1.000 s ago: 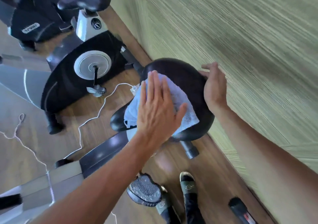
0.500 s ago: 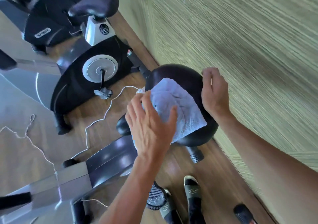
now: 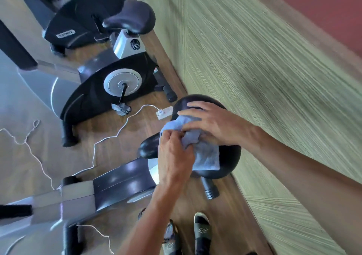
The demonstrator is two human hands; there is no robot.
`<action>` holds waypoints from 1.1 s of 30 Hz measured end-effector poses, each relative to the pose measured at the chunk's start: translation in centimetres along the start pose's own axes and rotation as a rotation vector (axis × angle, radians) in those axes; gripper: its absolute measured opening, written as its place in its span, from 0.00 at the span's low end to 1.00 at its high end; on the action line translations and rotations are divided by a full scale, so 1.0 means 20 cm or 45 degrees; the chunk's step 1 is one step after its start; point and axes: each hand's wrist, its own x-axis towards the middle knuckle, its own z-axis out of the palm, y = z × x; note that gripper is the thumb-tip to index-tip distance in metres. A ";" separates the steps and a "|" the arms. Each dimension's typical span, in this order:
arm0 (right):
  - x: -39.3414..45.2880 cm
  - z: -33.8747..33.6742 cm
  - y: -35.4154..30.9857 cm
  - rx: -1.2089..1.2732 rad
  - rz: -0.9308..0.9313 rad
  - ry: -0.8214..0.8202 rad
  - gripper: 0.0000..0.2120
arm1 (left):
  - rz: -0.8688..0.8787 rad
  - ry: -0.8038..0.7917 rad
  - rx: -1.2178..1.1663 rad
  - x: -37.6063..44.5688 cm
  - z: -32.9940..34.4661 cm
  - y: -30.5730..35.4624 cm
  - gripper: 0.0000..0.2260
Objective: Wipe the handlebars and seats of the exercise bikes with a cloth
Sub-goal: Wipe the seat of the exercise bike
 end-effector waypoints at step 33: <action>-0.22 -0.45 -0.12 0.654 0.798 -0.204 0.20 | 0.591 -0.850 0.757 0.40 -0.51 0.45 0.20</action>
